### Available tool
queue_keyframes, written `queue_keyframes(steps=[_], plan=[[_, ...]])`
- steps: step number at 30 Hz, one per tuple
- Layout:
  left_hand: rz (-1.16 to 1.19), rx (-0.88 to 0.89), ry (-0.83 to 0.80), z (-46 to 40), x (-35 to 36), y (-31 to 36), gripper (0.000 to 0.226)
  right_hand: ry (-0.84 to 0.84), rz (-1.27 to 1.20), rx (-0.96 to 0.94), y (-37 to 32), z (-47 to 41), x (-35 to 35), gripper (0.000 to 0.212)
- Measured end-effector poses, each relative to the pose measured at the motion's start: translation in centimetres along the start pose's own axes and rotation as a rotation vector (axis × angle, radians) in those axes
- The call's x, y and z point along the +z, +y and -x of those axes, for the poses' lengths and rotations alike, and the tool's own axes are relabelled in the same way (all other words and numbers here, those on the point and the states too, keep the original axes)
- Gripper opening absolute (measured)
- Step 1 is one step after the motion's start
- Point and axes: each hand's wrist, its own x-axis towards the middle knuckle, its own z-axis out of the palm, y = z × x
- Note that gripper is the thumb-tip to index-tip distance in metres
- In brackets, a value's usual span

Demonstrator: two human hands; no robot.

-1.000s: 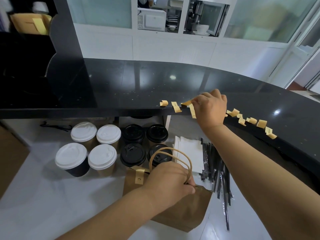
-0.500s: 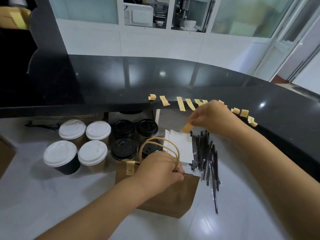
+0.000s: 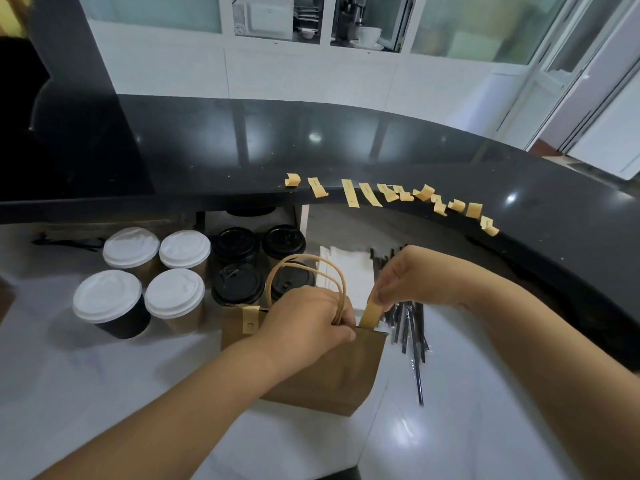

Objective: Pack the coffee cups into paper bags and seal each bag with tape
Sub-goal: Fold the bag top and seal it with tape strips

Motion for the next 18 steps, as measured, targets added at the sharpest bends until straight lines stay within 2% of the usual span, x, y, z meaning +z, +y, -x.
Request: queue_keyframes(steps=[9, 18], plan=[[-0.001, -0.001, -0.022, -0.18, -0.11, -0.03, 0.008, -0.009, -0.021, -0.021, -0.14, -0.22, -0.13, 0.009], [-0.018, 0.001, -0.032, -0.16, -0.23, 0.13, 0.010, -0.107, -0.086, -0.066, 0.05, -0.26, 0.31, 0.012]])
